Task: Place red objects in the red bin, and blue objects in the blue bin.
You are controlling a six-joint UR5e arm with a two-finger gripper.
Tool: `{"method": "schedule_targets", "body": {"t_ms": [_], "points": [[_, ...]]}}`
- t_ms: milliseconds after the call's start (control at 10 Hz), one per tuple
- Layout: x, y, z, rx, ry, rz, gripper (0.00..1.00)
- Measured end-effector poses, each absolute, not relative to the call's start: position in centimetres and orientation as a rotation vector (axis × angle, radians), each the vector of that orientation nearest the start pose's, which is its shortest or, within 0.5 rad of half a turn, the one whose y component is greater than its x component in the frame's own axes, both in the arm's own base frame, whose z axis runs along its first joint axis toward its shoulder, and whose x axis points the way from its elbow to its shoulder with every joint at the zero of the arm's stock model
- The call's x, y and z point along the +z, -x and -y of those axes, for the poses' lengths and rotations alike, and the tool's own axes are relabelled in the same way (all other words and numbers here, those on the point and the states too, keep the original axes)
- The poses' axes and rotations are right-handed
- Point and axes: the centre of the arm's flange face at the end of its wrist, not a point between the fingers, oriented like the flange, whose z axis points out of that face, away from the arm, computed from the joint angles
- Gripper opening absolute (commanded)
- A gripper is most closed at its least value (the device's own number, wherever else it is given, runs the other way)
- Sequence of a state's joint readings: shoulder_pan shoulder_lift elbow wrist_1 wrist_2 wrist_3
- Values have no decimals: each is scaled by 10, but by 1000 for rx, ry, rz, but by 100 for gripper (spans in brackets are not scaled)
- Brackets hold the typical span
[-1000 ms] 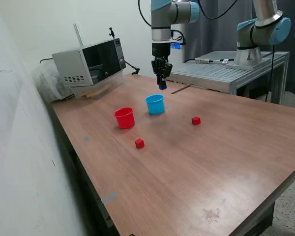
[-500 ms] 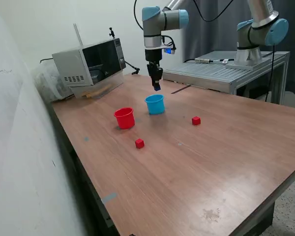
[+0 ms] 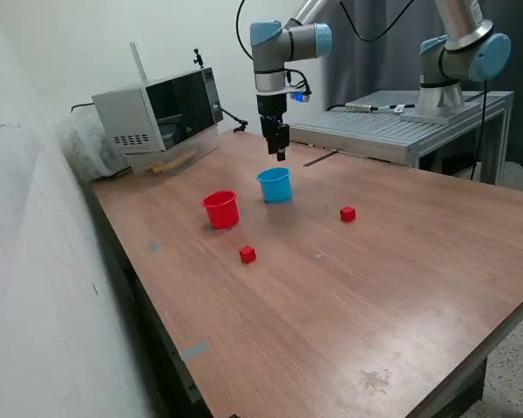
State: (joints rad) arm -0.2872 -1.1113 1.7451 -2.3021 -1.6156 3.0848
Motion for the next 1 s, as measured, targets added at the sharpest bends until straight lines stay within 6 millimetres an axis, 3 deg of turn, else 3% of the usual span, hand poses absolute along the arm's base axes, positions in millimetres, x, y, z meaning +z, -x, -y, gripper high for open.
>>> {"method": "schedule_targets", "body": {"t_ms": [200, 400, 800, 1000], "points": [[223, 623, -49, 167, 1961, -2473, 100], [235, 612, -31, 180, 1993, -2455, 100], [271, 583, 65, 230, 2197, -2325, 100], [277, 570, 116, 231, 2296, -2244, 100]]}}
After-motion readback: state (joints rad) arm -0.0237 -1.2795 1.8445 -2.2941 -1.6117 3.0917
